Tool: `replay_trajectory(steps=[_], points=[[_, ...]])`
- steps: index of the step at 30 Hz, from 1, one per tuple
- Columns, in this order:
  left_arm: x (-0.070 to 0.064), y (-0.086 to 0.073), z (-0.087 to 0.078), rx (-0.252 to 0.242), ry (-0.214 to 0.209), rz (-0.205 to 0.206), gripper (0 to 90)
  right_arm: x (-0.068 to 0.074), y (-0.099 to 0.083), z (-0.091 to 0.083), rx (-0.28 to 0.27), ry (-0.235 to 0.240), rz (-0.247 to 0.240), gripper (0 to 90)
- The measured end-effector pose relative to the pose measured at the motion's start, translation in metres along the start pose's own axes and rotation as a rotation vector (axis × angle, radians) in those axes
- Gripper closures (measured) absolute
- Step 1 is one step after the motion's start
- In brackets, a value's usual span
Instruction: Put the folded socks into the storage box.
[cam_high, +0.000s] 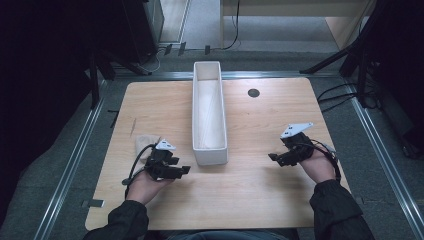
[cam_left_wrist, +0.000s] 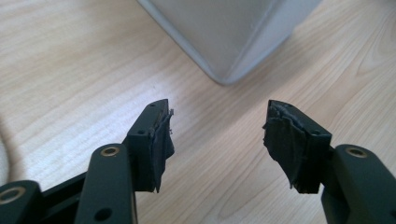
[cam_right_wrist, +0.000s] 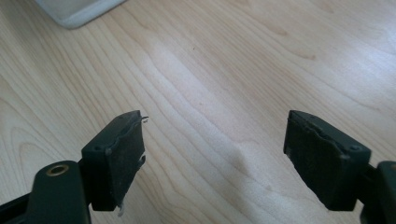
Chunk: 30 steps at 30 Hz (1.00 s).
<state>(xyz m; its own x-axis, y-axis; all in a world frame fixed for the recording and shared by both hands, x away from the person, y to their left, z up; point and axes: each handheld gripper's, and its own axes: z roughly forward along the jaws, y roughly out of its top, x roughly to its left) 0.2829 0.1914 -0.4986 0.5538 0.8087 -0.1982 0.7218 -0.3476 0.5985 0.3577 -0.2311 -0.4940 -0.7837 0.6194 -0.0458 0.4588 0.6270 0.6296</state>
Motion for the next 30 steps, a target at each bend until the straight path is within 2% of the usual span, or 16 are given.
replay_trajectory(steps=[1,2,3,4,6,10,13,22,25,30], points=[[0.001,0.001,0.000,0.005,0.007,-0.015,38.5,-0.002,0.000,-0.001,-0.009,0.003,0.030,24.9],[0.002,0.002,0.001,0.024,-0.001,-0.032,39.1,-0.003,0.000,-0.001,-0.013,0.004,0.033,24.9],[0.002,0.002,0.001,0.024,-0.001,-0.032,40.9,-0.004,0.000,-0.001,-0.014,0.003,0.034,24.9],[0.004,0.003,0.004,0.047,-0.031,-0.042,41.7,-0.004,0.000,-0.001,-0.010,-0.002,0.033,24.9],[0.004,0.003,0.005,0.057,-0.038,-0.045,41.6,-0.004,-0.001,-0.001,-0.010,-0.009,0.033,24.8],[0.006,0.004,0.007,0.081,-0.047,-0.057,40.2,-0.002,-0.002,0.000,0.015,-0.018,0.006,24.2],[0.013,0.002,0.007,0.083,-0.068,-0.104,37.8,-0.001,-0.002,0.002,0.031,-0.016,-0.006,24.0],[0.012,0.002,0.009,0.096,-0.045,-0.094,35.9,-0.001,-0.002,0.002,0.034,-0.019,-0.013,22.3],[0.016,0.001,0.009,0.124,-0.054,-0.130,36.6,-0.001,-0.002,0.003,0.032,-0.013,-0.021,22.0],[0.018,0.000,0.007,0.104,-0.057,-0.144,35.6,-0.001,-0.002,0.003,0.030,-0.007,-0.025,21.8]])
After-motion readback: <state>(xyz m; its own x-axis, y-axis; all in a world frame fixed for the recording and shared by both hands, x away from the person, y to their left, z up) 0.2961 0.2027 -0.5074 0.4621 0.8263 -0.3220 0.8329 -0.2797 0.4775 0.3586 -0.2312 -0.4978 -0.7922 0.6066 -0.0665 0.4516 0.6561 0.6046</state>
